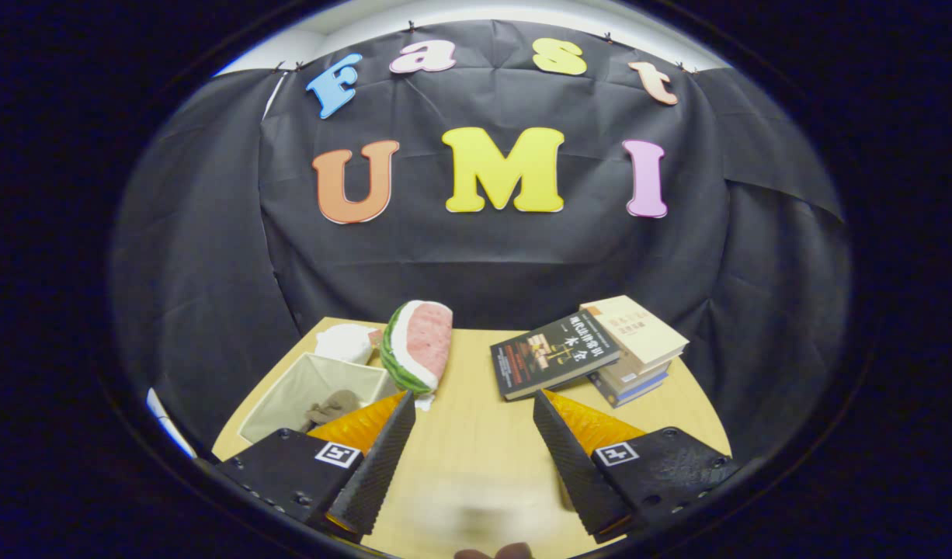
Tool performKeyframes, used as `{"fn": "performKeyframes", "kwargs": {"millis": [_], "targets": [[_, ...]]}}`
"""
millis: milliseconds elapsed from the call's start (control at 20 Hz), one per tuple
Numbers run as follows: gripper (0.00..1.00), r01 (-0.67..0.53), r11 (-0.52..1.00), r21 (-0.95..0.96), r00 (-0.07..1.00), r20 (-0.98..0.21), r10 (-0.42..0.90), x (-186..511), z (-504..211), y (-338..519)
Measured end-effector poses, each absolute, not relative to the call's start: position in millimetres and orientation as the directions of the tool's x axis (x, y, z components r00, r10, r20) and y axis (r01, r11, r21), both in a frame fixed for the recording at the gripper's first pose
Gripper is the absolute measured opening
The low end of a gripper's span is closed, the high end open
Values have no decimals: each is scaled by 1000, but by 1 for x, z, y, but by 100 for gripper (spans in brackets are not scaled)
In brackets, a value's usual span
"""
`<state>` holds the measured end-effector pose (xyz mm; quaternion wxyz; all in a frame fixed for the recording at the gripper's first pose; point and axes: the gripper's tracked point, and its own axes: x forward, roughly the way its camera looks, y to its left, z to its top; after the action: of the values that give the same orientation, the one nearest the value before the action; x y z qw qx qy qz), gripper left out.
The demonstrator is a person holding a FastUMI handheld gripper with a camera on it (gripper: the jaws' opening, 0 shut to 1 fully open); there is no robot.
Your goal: Open the storage box then place both shoes into the box .Put the left shoe in first, then the right shoe, with the right side of both shoes facing outward in a uniform manner.
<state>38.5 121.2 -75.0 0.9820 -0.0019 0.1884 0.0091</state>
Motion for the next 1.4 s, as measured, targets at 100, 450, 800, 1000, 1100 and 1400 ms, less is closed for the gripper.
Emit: {"fn": "performKeyframes", "kwargs": {"millis": [100,450,800,1000,1100,1400], "targets": [[94,4,1000,-25,927,-376,-13,29,-92,71],[94,56,996,-72,862,-500,-85,25,-202,-40],[95,-5,994,-105,799,-599,-59,49,-293,-60],[90,-13,995,-95,771,-635,-51,72,-326,-62],[80,1,996,-89,765,-641,-58,82,-335,-65],[39,32,999,-32,751,-659,-45,109,-343,-63]]}}
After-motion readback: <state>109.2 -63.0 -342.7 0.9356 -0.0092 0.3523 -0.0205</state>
